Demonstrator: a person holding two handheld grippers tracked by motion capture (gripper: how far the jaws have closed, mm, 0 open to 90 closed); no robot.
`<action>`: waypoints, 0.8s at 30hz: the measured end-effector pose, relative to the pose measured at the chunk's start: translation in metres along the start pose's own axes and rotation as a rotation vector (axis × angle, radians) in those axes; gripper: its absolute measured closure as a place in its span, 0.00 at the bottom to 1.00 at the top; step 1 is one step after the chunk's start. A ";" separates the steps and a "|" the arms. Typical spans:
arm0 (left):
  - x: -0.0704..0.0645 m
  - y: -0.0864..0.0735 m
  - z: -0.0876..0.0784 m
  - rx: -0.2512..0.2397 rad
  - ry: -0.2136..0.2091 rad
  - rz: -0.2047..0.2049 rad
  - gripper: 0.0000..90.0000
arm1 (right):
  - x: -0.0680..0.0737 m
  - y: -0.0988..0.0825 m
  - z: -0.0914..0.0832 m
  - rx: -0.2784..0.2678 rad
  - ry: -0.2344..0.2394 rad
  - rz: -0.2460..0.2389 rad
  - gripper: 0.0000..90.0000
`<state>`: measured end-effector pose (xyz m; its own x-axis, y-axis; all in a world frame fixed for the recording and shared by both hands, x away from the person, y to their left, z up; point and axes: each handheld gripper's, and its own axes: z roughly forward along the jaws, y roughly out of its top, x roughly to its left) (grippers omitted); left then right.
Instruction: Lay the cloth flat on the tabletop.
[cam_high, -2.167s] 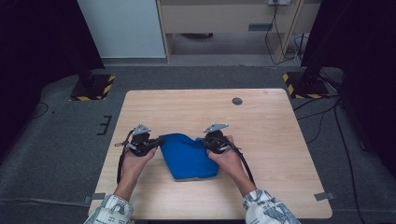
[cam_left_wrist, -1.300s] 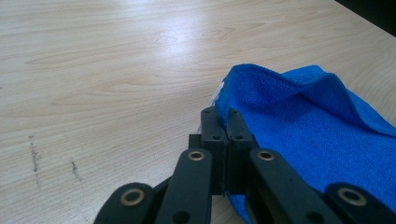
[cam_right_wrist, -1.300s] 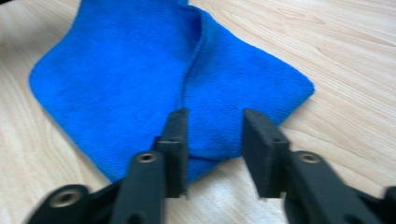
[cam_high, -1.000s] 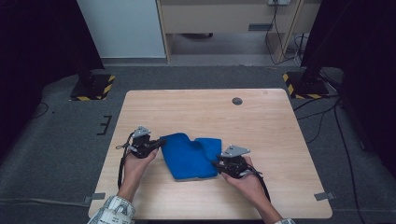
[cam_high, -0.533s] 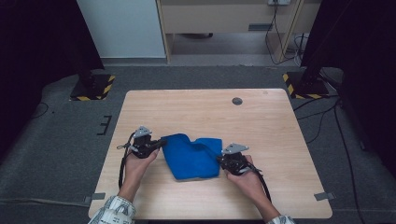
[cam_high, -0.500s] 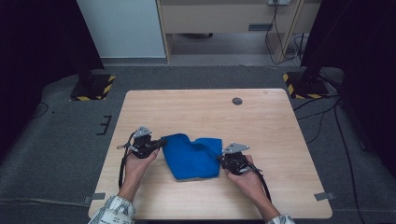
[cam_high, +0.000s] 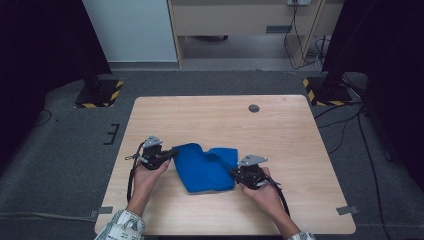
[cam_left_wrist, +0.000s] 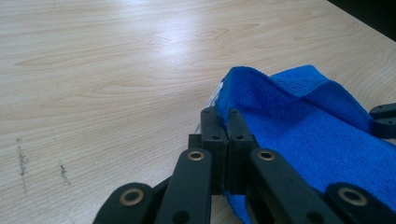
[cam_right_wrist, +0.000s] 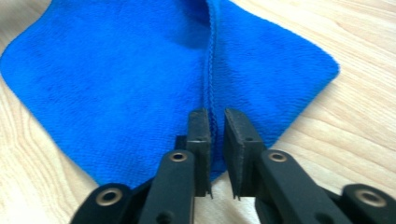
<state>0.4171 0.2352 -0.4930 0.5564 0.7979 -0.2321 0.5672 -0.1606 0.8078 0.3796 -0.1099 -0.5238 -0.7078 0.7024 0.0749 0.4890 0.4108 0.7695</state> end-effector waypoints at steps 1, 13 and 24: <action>0.000 0.000 0.000 0.001 0.000 0.002 0.99 | 0.001 0.000 0.001 0.009 -0.004 -0.006 0.86; 0.002 0.000 -0.001 -0.011 0.006 -0.004 0.96 | -0.005 0.000 -0.001 0.025 -0.007 0.014 1.00; 0.007 -0.001 0.004 -0.042 -0.004 -0.028 0.98 | -0.011 0.002 -0.006 0.016 -0.018 0.022 1.00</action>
<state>0.4229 0.2390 -0.4971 0.5436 0.7991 -0.2568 0.5563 -0.1138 0.8231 0.3856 -0.1203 -0.5192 -0.6875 0.7217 0.0803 0.5128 0.4042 0.7574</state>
